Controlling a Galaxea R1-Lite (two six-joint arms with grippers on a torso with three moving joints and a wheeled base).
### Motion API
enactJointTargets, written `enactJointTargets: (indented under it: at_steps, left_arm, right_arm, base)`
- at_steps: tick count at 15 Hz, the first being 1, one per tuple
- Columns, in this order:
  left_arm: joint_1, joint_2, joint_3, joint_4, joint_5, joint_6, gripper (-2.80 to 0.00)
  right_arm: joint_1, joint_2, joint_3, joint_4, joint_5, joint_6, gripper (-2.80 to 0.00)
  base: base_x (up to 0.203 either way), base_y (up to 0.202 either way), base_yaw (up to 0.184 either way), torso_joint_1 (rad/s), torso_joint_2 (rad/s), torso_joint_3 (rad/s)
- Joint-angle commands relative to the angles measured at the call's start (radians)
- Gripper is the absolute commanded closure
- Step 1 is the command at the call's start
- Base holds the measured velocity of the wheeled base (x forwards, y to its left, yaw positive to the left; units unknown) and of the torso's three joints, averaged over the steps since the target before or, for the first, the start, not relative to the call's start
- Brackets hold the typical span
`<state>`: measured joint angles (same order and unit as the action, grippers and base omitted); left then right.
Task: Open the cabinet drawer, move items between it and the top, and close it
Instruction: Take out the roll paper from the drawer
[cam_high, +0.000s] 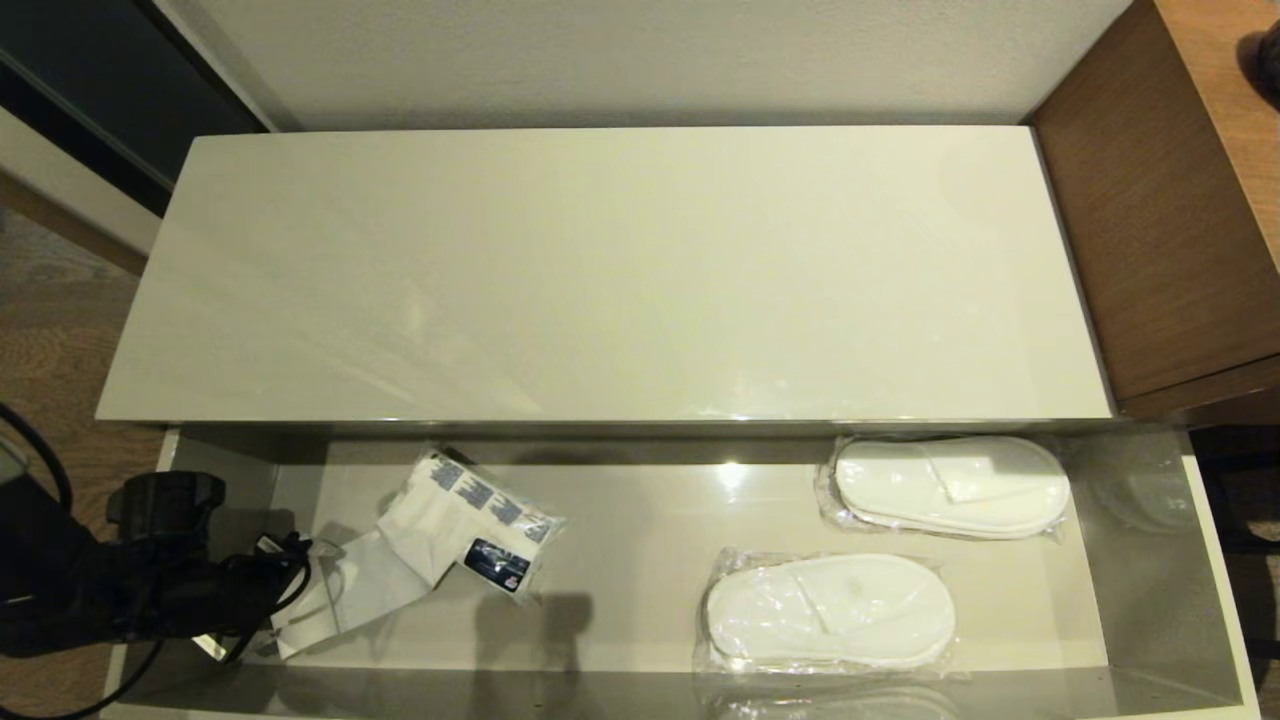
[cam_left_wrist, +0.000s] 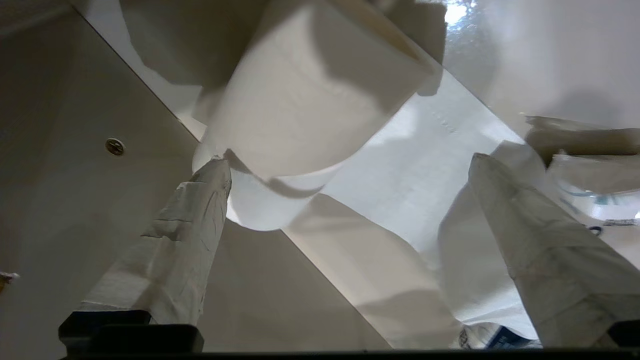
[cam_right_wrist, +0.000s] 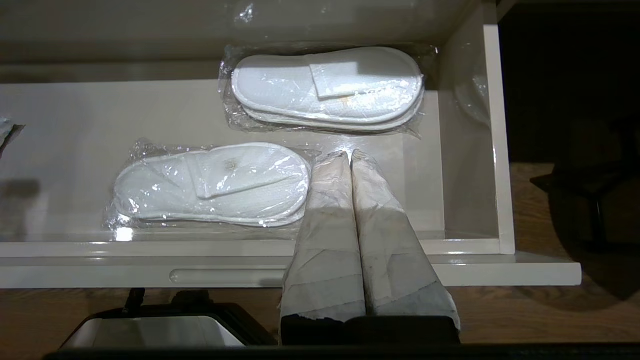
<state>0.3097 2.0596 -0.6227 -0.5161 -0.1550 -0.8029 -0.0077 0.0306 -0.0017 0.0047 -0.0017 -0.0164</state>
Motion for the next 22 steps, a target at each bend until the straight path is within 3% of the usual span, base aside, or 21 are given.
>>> enactJointTargets:
  at_steps: [1,6,14,22]
  left_arm:
    - [-0.044,-0.011,0.016,-0.009,0.007,0.014,-2.80]
    - [-0.055,-0.012,0.031,-0.013,0.012,0.068,-2.80]
    - [-0.057,0.085,0.049,-0.050,0.133,0.116,-2.80]
    - [-0.087,0.103,0.058,-0.050,0.149,0.148,-2.80]
  right_arm:
    - [0.000,0.000,0.000,0.001,0.000,0.000,0.00]
    - [0.000,0.000,0.000,0.000,0.000,0.000,0.00]
    - [0.000,0.002,0.000,0.001,0.000,0.000,0.00]
    - [0.000,0.002,0.000,0.000,0.000,0.000,0.00]
  base:
    - [0.000,0.000,0.000,0.000,0.00,0.000]
    - [0.000,0.000,0.000,0.000,0.00,0.000]
    - [0.000,0.000,0.000,0.000,0.00,0.000]
    - [0.000,0.000,0.000,0.000,0.00,0.000]
